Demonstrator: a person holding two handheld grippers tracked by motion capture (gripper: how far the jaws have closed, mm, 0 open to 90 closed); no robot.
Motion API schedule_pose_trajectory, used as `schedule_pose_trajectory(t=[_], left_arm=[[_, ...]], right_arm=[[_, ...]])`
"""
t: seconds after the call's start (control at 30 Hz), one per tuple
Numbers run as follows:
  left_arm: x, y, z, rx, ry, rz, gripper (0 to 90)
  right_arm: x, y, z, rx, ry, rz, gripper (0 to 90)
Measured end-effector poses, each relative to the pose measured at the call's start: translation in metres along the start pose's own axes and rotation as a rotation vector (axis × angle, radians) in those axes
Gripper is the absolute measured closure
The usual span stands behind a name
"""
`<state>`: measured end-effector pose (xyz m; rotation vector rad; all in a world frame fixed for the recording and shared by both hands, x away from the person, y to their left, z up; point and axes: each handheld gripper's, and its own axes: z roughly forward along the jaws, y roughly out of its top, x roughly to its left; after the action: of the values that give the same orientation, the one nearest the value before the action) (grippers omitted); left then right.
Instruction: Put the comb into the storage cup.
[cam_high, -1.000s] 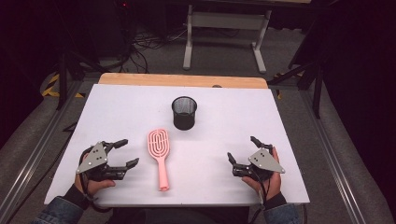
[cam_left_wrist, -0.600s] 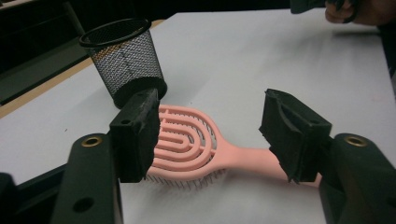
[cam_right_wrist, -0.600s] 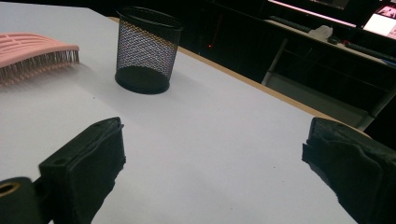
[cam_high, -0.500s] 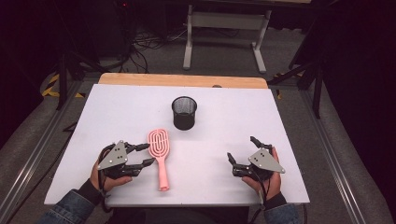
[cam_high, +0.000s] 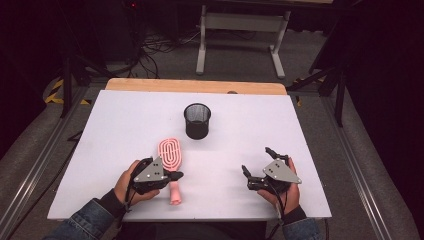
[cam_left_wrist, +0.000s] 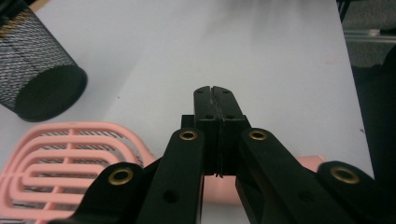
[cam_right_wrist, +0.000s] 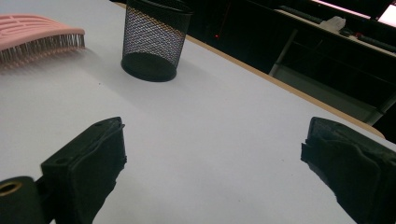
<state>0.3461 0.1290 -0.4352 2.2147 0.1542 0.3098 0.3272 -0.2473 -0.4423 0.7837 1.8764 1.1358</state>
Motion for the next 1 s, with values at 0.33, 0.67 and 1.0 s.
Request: schedule_pose_trajectory(t=[0.33, 0.67, 1.0], left_arm=[[0.000, -0.003, 0.009, 0.108, -0.052, 0.025, 90.0], [-0.001, -0.010, 0.009, 0.156, -0.040, 0.028, 90.0], [0.004, -0.021, -0.005, 0.169, -0.036, -0.016, 90.0]], right_arm=[[0.002, 0.000, 0.002, 0.019, 0.009, -0.011, 6.6], [0.003, 0.000, 0.002, 0.034, 0.016, -0.025, 7.8], [0.002, -0.001, 0.002, 0.037, 0.017, -0.027, 7.9]])
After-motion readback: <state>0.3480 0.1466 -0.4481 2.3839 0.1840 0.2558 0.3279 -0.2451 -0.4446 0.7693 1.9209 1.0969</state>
